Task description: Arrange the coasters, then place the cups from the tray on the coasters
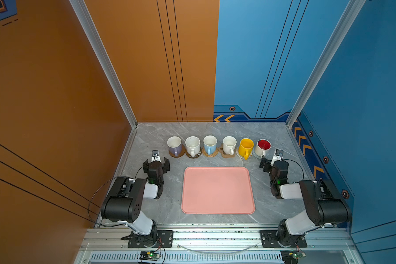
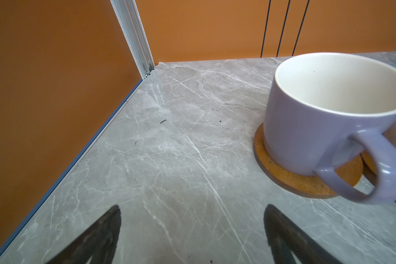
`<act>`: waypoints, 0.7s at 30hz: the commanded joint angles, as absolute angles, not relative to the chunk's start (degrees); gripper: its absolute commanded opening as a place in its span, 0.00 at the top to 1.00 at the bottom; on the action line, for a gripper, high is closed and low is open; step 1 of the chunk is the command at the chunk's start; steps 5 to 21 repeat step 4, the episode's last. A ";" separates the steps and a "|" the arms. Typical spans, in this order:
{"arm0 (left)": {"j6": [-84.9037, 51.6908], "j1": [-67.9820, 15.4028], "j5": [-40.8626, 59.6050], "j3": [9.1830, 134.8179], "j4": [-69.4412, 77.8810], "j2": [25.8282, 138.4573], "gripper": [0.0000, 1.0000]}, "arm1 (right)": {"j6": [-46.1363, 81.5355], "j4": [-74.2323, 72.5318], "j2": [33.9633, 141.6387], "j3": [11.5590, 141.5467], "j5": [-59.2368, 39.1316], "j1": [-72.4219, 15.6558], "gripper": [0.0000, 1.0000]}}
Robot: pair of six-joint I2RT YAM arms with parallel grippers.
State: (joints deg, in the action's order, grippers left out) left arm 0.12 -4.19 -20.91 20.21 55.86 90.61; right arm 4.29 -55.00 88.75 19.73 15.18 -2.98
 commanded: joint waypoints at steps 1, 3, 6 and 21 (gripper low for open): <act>-0.44 -4.17 -20.26 20.62 55.81 89.81 0.02 | 4.66 -53.79 88.59 20.50 14.88 -2.99 0.00; -0.44 -4.17 -20.22 20.63 55.81 89.81 0.02 | 4.65 -53.79 88.59 20.48 14.88 -2.99 0.00; -0.53 -4.20 -20.23 20.61 55.81 89.81 0.02 | 4.66 -53.79 88.64 20.53 14.94 -3.01 0.00; -0.53 -4.20 -20.23 20.61 55.81 89.81 0.02 | 4.66 -53.79 88.64 20.53 14.94 -3.01 0.00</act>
